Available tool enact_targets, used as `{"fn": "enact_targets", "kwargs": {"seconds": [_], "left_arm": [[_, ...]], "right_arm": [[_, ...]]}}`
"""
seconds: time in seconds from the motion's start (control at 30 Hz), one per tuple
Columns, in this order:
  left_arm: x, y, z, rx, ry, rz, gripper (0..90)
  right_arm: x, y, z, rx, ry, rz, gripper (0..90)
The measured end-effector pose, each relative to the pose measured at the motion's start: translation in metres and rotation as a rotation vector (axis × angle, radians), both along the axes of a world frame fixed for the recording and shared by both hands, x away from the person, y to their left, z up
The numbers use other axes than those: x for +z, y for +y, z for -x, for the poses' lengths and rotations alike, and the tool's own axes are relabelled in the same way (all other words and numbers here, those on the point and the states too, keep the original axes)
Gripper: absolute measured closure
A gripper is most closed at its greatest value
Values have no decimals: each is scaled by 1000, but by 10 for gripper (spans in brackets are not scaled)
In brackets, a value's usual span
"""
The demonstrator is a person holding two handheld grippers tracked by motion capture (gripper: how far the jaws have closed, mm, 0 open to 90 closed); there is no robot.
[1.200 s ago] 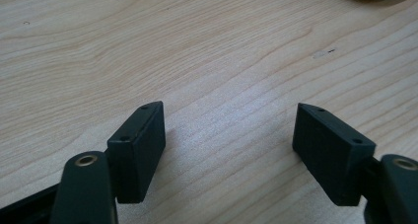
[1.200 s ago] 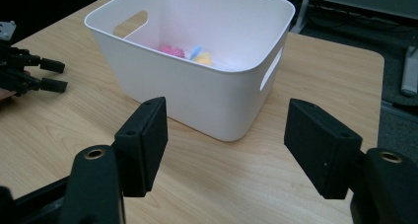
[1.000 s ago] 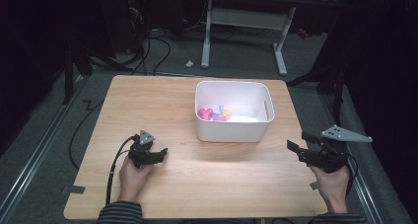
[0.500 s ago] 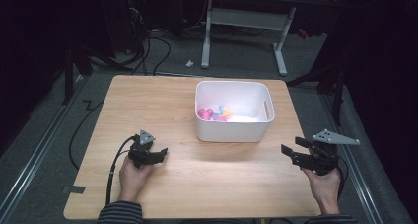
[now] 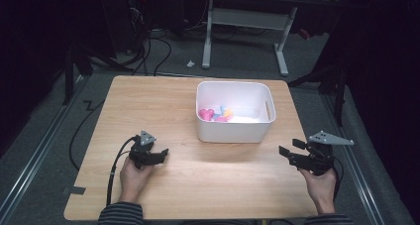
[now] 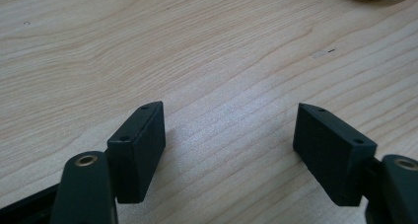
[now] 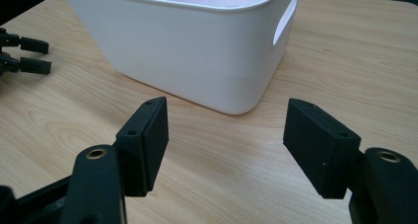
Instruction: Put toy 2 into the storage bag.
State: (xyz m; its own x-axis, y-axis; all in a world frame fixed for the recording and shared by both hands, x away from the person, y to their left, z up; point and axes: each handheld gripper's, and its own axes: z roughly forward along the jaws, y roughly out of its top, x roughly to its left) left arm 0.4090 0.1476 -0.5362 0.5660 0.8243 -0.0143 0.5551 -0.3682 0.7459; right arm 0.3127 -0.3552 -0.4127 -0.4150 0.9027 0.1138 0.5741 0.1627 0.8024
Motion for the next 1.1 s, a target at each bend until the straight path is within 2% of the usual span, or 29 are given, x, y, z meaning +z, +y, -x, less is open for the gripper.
{"fn": "enact_targets", "kwargs": {"seconds": [0.47,0.7,0.83,1.1], "left_arm": [[0,0,0,0,0,0,286],[0,0,0,0,0,0,286],[0,0,0,0,0,0,285],[0,0,0,0,0,0,285]], "right_arm": [[-29,13,-13,19,56,13,344],[-39,20,-18,24,74,25,345],[-47,24,-22,25,102,24,347],[-64,32,-30,35,125,50,349]]}}
